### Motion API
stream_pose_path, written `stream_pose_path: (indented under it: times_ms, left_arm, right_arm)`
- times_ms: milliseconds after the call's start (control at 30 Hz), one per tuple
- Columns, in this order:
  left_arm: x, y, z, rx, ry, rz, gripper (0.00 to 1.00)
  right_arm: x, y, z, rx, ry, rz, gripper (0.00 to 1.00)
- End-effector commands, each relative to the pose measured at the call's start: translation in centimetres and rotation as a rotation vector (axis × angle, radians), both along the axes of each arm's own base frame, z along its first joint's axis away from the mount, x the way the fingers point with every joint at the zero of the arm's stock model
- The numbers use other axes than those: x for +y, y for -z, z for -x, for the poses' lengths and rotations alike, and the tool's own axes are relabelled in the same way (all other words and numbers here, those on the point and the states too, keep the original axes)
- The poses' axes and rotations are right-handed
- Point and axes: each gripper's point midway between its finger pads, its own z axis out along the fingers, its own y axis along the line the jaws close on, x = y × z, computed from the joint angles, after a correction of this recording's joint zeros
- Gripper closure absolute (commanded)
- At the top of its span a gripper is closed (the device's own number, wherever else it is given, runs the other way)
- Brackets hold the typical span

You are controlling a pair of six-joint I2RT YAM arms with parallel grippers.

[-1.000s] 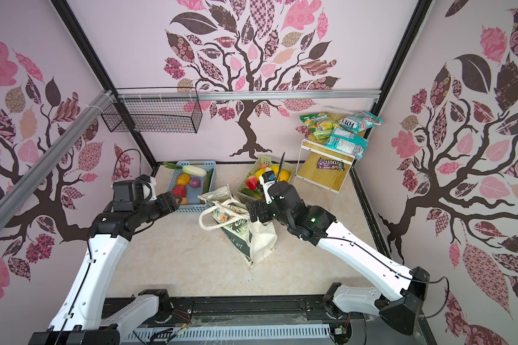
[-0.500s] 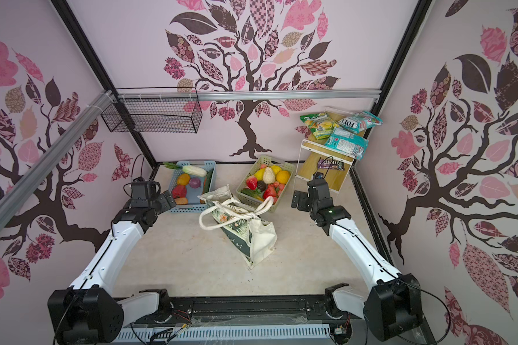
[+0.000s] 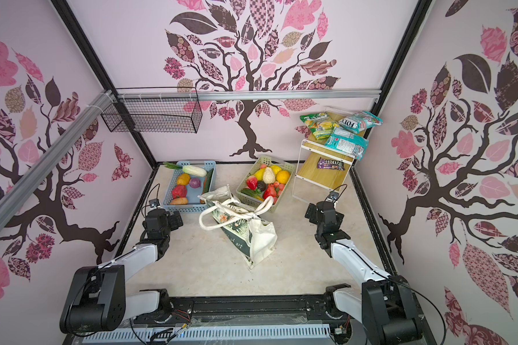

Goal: Place the food into the grocery bag and tie it

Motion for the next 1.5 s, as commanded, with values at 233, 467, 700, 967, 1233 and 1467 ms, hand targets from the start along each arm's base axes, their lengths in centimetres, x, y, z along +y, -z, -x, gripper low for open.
stream_pose_path:
  times_ms: [233,467,700,967,1233,1467]
  left_arm:
    - [-1.2,-2.6,-2.5,-0.234,0.078,-0.006,0.03]
    - [-2.2,-1.4,-3.3,-0.228,0.147,-0.003,0.03]
    - [-2.4,-0.1,-4.3,-0.208,0.161,-0.001,0.03]
    - [-2.9,0.2,-4.6,-0.17,0.186,-0.02,0.03]
    - [-3.0,0.0,-4.5,-0.173,0.176,-0.026,0.03]
    - [-3.0,0.1,-4.5,-0.171,0.175,-0.026,0.03]
  right_arm:
    - [-2.7,-0.8,-2.3,-0.243,0.101,0.16,0.01]
    - [-1.1,0.7,-2.5,-0.288,-0.015,0.163,0.01]
    - [-0.1,1.9,-3.0,-0.273,-0.083,0.168,0.01]
    - [-0.1,1.9,-3.0,-0.272,-0.086,0.165,0.01]
    - [-0.1,1.8,-3.0,-0.275,-0.085,0.165,0.01]
    - [-0.1,1.9,-3.0,-0.273,-0.084,0.165,0.0]
